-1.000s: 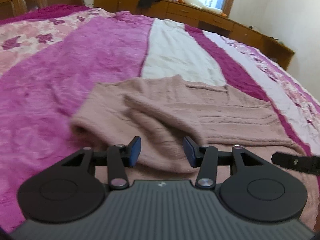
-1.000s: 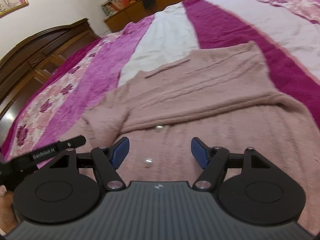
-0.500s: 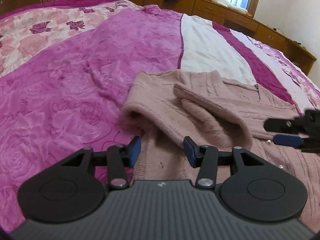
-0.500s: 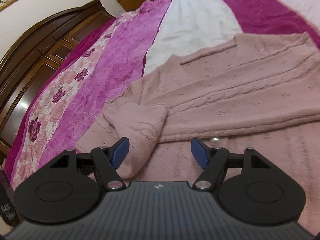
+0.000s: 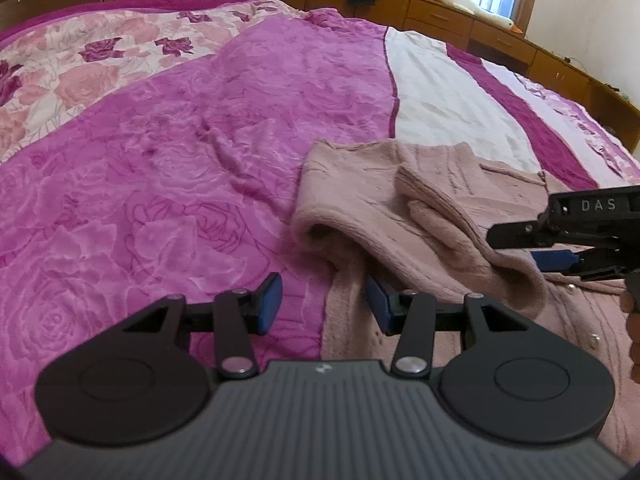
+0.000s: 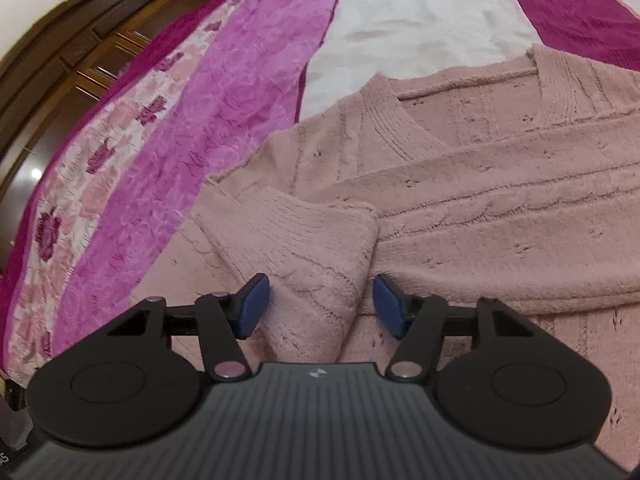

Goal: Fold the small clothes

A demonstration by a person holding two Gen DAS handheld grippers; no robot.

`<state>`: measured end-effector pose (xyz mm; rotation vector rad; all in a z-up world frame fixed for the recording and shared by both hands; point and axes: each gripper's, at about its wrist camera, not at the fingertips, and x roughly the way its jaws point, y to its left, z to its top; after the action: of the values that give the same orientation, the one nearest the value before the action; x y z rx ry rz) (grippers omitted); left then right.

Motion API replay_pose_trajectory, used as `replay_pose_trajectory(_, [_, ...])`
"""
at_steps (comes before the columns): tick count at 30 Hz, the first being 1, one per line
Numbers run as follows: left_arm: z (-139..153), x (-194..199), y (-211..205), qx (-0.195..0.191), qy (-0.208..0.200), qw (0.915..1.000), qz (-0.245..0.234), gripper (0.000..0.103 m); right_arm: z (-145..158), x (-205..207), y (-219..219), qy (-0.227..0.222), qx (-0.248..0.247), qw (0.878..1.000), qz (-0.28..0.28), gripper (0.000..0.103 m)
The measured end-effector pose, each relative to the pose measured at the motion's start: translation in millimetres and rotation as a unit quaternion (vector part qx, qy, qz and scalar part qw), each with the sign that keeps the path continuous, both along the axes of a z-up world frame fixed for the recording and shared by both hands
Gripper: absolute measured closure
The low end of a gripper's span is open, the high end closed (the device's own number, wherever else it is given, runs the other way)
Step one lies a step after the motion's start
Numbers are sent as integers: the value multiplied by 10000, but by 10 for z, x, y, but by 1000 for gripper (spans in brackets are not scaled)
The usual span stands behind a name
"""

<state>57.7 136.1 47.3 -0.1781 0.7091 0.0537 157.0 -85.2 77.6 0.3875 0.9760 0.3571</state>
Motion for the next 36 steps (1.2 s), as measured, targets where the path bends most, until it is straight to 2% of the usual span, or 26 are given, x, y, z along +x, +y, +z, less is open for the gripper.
replay_pose_trajectory(11, [-97,177,-82,292,35,9995,-95,55,-2,-40,-62,75,141,9998,-152,37])
replay_pose_trajectory(15, [-99,185,-88,316,25,9994,-109,55,60,47,58,-25,-61,9999,148,84])
replay_pose_trajectory(17, [-99,207,-90,314,24,9995,-95,55,186,65,124,-233,-203,9988,376,91])
replay_pose_trajectory(23, [-152,271,-147,427,61,9991,-34,55,921,82,58,-1471,-305,9879,390,93])
replay_pose_trajectory(26, [-174,258,-195,632,41,9979,-111,55,1235,47,-79,-2191,-714,9727,262,93])
replay_pose_trajectory(27, [-179,261,-201,661,40,9977,-125,55,1308,20,-132,-2457,-956,9644,216,93])
replay_pose_trajectory(28, [-183,256,-201,673,34,9976,-133,55,1345,13,-184,-2579,-1092,9598,177,93])
replay_pose_trajectory(30, [-194,259,-191,645,44,9978,-119,54,1361,21,-338,-2666,-1270,9554,15,93])
replay_pose_trajectory(32, [-199,263,-186,615,62,9980,-94,53,1281,56,-491,-2557,-1308,9578,-103,93])
replay_pose_trajectory(36, [-207,270,-198,679,76,9976,-102,53,848,130,-725,-2132,-1600,9635,-226,93])
